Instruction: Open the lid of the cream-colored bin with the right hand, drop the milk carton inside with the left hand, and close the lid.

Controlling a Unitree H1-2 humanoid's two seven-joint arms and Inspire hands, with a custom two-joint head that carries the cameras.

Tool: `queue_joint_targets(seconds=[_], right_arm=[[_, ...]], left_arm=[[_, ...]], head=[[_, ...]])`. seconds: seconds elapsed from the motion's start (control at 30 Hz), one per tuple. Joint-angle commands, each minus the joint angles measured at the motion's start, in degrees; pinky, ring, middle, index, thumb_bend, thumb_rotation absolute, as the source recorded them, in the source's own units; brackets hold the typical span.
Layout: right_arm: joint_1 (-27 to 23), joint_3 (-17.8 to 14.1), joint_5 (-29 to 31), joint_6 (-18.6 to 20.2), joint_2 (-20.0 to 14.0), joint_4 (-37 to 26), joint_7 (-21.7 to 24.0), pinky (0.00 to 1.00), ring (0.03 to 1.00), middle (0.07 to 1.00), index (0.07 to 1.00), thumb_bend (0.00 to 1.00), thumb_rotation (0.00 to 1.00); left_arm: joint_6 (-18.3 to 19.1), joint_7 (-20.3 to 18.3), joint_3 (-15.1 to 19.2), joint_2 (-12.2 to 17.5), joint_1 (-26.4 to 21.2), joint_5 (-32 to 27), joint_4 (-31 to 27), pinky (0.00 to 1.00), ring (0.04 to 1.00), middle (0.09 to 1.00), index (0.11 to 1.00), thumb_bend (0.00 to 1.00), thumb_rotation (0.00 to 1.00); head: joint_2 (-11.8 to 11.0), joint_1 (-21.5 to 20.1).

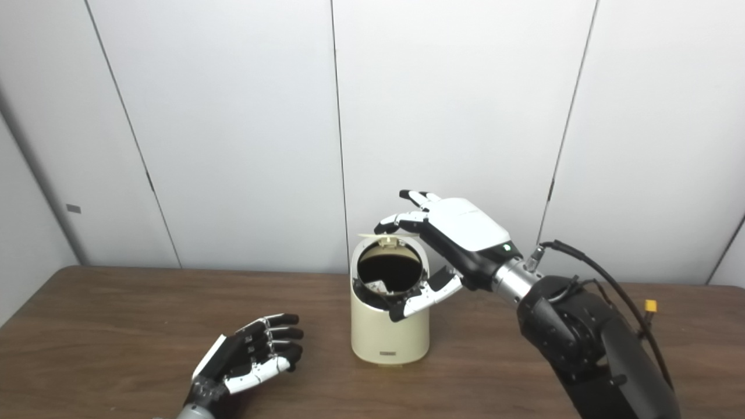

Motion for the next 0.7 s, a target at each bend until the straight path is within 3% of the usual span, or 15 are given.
queue_joint_targets(seconds=[0.0, 0.67], right_arm=[[-1.62, -1.05, -0.28, -1.82, -1.52, -1.6, -1.15, 0.99, 0.988, 0.767, 0.765, 0.89, 0.52], [4.58, -0.28, -2.3, -4.69, -1.21, -3.35, -1.09, 1.0, 0.969, 0.767, 0.775, 0.87, 0.49]], left_arm=[[-1.85, -0.01, 0.5, 0.1, -1.73, 0.21, -1.02, 0.52, 0.633, 0.688, 0.761, 0.67, 0.13], [-1.67, -0.31, 1.42, -0.02, -1.88, 0.03, -1.07, 0.48, 0.621, 0.682, 0.763, 0.67, 0.13]], head=[[0.09, 0.11], [0.66, 0.14]])
